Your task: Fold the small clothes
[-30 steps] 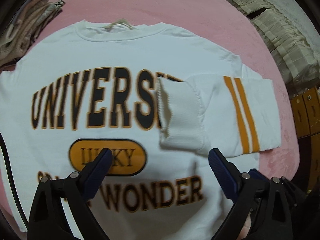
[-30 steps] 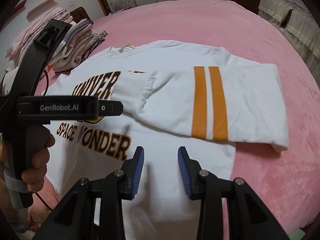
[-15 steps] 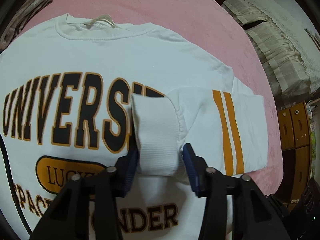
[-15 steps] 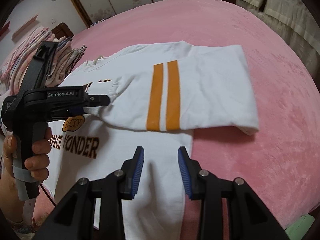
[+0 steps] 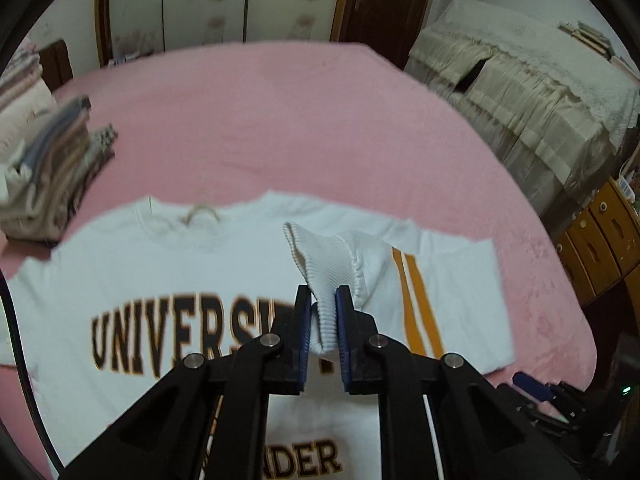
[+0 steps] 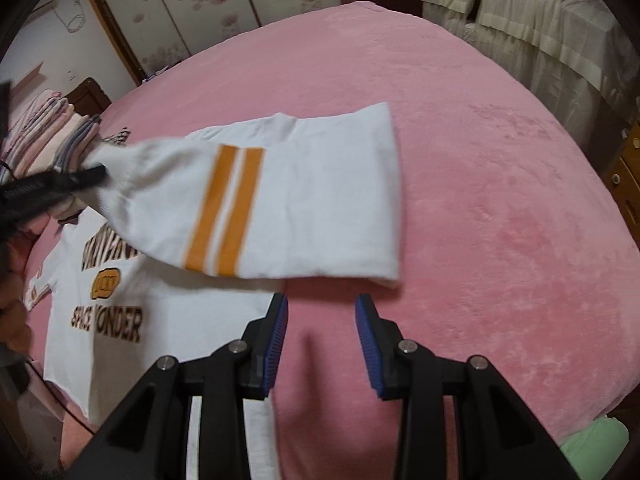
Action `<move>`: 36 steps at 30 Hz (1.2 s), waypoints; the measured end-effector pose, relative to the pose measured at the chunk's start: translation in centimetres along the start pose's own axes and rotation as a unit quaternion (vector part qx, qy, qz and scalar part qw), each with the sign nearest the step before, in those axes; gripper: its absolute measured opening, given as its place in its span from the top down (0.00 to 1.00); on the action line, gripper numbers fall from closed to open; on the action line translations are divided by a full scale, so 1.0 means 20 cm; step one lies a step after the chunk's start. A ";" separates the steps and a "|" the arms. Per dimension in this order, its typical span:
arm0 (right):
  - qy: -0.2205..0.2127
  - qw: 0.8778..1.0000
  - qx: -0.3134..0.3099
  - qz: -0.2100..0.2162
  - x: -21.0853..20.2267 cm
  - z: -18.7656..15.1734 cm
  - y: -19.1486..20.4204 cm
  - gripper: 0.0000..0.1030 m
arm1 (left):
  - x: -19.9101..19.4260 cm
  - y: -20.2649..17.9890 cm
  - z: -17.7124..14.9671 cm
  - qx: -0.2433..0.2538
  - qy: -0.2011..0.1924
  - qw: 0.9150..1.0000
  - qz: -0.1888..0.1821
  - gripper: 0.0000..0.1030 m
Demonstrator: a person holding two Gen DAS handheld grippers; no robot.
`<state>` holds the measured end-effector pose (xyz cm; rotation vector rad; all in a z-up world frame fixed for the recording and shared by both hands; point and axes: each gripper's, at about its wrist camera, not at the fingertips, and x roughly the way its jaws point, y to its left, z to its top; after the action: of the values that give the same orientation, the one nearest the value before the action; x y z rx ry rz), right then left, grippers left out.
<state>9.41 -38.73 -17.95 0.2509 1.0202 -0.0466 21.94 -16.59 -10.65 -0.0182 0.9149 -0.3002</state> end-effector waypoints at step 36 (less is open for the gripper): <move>0.017 0.997 -0.075 -0.019 0.13 0.00 0.24 0.66 | 0.29 0.96 -0.40 -0.183 0.139 0.971 -0.065 0.66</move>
<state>11.53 -33.78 -19.21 0.0961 1.0579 -0.0003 23.70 1.15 -22.89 -0.3857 1.2423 -0.2547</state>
